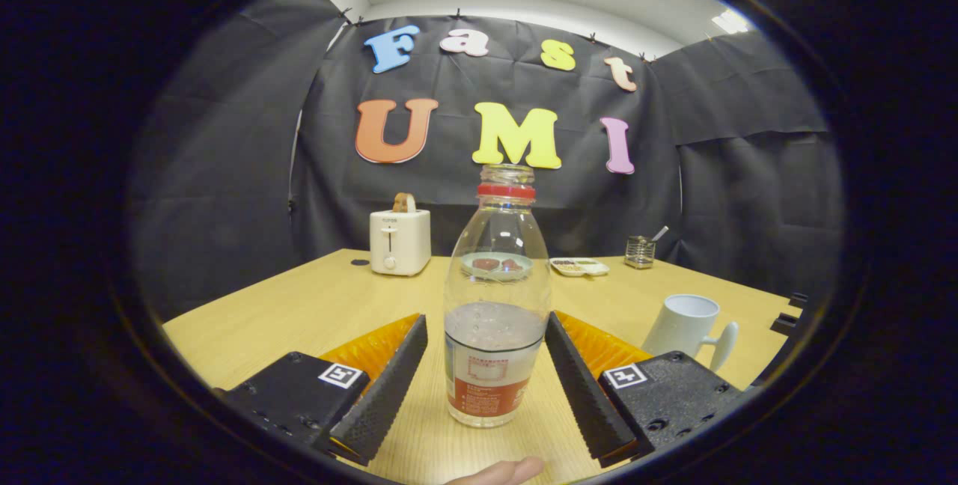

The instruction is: Take the bottle from table, then pour the juice into the cup, finally place the bottle on the coaster

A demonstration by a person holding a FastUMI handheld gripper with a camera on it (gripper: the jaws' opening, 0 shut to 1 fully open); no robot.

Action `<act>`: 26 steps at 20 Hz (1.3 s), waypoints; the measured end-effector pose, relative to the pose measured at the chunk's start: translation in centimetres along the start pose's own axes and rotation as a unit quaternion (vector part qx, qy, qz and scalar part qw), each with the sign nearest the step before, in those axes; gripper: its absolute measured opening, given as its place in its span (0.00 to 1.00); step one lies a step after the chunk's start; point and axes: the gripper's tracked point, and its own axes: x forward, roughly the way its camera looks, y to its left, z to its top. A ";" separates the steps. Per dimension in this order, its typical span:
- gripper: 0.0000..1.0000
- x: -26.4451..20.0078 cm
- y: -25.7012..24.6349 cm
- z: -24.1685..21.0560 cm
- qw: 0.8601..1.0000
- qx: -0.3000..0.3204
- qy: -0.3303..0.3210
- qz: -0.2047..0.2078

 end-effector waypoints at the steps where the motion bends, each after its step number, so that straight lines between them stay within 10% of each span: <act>1: 1.00 0.3 0.2 0.2 1.000 0.005 -0.003 0.003; 16: 0.78 -0.4 -2.9 0.8 0.995 0.098 0.017 0.004; 26: 0.77 -0.4 -3.0 2.2 0.961 0.257 0.076 0.064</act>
